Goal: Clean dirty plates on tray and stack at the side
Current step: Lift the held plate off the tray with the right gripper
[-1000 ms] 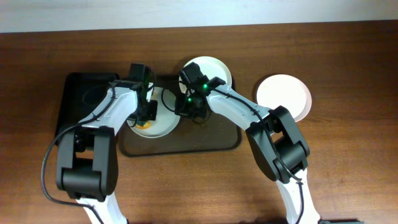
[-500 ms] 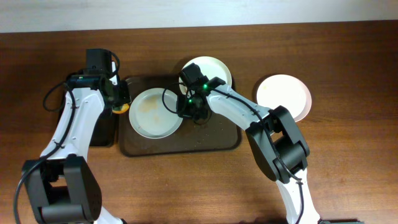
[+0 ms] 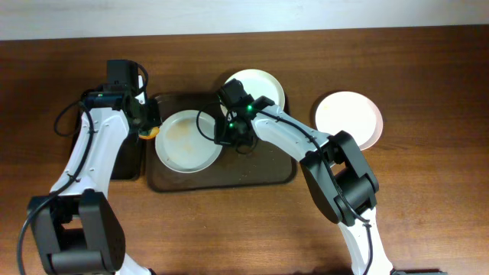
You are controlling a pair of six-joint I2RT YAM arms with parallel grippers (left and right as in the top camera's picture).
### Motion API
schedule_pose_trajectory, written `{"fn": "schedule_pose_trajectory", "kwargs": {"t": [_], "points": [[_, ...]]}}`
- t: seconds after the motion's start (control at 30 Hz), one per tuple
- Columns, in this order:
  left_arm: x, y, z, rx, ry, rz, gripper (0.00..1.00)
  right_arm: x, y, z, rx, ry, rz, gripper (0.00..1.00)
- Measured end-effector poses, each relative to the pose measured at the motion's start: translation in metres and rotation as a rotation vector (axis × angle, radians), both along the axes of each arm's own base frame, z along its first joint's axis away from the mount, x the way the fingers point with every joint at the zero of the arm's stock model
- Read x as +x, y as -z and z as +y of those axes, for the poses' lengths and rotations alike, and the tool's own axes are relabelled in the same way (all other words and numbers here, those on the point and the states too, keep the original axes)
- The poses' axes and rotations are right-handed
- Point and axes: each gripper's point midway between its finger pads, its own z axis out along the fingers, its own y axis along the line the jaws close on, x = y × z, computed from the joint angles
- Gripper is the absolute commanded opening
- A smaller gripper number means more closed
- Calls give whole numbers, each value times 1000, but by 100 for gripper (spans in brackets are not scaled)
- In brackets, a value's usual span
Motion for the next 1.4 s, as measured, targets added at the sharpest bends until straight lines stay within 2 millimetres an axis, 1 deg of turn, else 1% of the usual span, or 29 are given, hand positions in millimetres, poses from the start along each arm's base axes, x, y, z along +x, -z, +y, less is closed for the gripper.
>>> {"fn": "schedule_pose_trajectory", "kwargs": {"t": [0.13,0.17,0.23,0.3,0.33,0.37,0.4,0.43,0.5,0.53,0.57,0.63,0.7,0.8,1.07,1.17,1.4], "points": [[0,0,0,0,0,0,1,-11,-2,0,30,-82,28,4],[0,0,0,0,0,0,1,-14,-5,-5,20,-103,34,4],[0,0,0,0,0,-2,0,-16,-18,-13,-7,-119,18,4],[2,-1,0,0,0,-8,0,-16,-44,-23,-41,-127,-38,4],[3,-1,0,0,0,-13,1,-14,-62,-29,-62,-124,-81,4],[4,-2,0,0,0,-18,0,-14,-66,-31,-68,-128,-95,4],[4,-2,0,-1,1,-19,1,-10,-104,-44,-100,-102,-186,4],[4,-2,0,-2,1,-19,1,-8,-120,-52,-127,-88,-234,4],[4,-2,-1,-3,1,-19,0,-7,-148,-73,-207,-48,-319,4],[4,-2,-1,-3,1,-19,1,-4,-155,-81,-242,-29,-349,4],[4,-2,-1,-3,1,-19,1,-1,-158,-89,-284,-10,-373,4],[4,-2,-1,-3,1,-19,1,2,-156,-103,-379,14,-398,4],[4,-2,-1,-3,1,-19,0,2,-156,-110,-448,25,-418,4],[4,-2,-1,-3,1,-19,1,2,-161,-116,-558,34,-478,4],[4,-2,-1,-3,1,-19,0,0,-187,-120,-793,59,-662,4],[4,-2,-1,-3,1,-19,1,-4,-197,-116,-857,65,-727,4],[5,-2,-1,-7,3,-24,1,-19,-233,-104,-1021,98,-918,4]]}}
